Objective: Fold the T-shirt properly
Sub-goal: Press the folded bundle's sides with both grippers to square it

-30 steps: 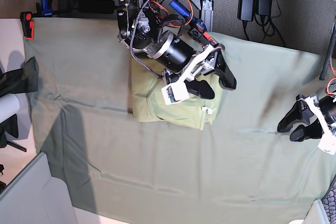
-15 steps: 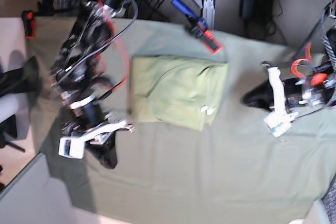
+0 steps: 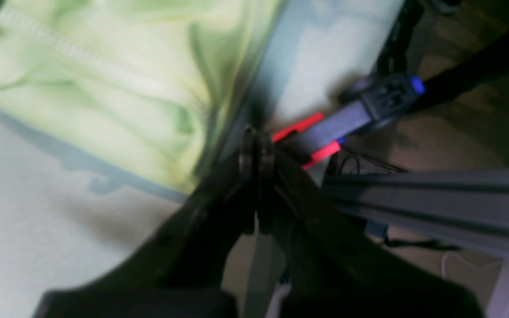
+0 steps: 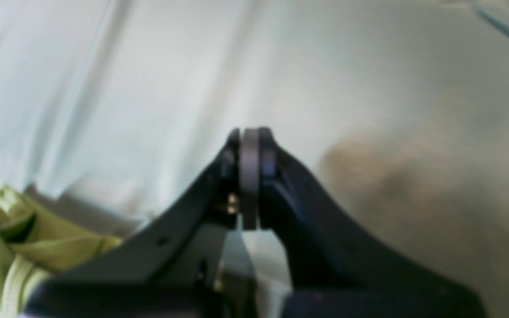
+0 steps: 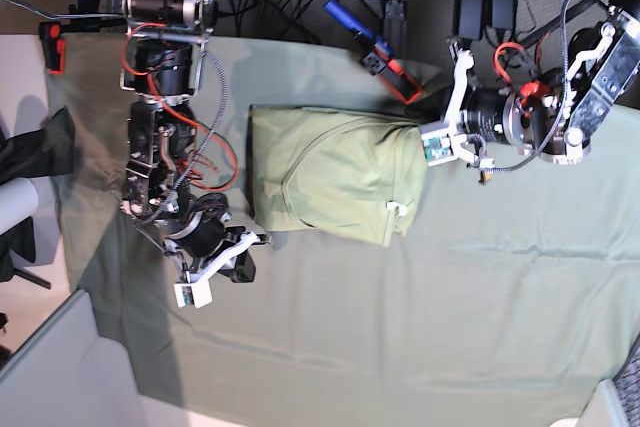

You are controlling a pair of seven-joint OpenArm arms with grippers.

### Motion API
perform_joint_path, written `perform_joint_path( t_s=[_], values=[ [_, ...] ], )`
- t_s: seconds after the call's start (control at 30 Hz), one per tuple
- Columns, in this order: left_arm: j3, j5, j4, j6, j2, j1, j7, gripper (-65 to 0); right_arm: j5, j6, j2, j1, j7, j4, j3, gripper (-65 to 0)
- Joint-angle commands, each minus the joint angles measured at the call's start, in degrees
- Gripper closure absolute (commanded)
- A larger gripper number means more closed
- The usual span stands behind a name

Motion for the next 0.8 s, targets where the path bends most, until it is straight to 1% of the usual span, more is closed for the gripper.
perform_joint_path(
  t_s=[0.0, 0.1, 0.17, 0.23, 0.3, 0.4, 0.5, 0.7, 0.77],
  values=[
    [0.4, -0.2, 0.9, -0.6, -0.4, -0.8, -1.5, 0.0, 0.3, 1.8, 0.6, 1.7, 1.6, 0.9, -0.9, 0.0],
    [2.0, 3.2, 0.5, -0.6, -0.4, -0.8, -3.2, 0.0, -0.5, 1.8, 0.6, 1.7, 1.6, 0.9, -4.4, 0.0],
    [2.3, 5.4, -0.6, -0.6, -0.4, -0.8, -5.4, 0.0, -1.6, 1.8, 0.6, 1.7, 1.6, 0.9, -6.2, 0.0],
    [2.3, 8.8, -2.6, -0.6, 0.0, -0.9, -7.7, 0.0, -2.8, 1.9, 0.6, 1.7, 1.2, 0.9, -7.6, 0.0],
    [2.3, 11.2, -5.5, -0.6, 0.3, -1.1, -9.9, 0.0, -4.1, 1.8, 0.6, 1.7, 1.1, 0.9, -8.5, 0.0],
    [2.3, 14.0, -9.1, -0.6, 0.9, -1.2, -12.5, 0.0, -4.3, 1.8, 0.7, 1.7, 1.1, 0.9, -8.6, 0.0],
    [2.3, 15.0, -10.9, -0.6, 1.1, -1.7, -13.9, 0.0, -4.1, 1.8, 0.7, 1.7, 0.5, 0.9, -8.6, 0.0],
    [2.3, 14.9, -11.5, -0.6, 1.2, -4.4, -14.2, 0.0, -4.0, 1.8, 0.7, 1.7, -3.1, 0.9, -8.6, 0.0],
    [2.3, 14.9, -11.6, -0.6, 1.2, -5.9, -14.7, 0.0, -2.5, 1.8, 1.2, 1.7, -3.5, 0.9, -8.6, 0.0]
  ],
)
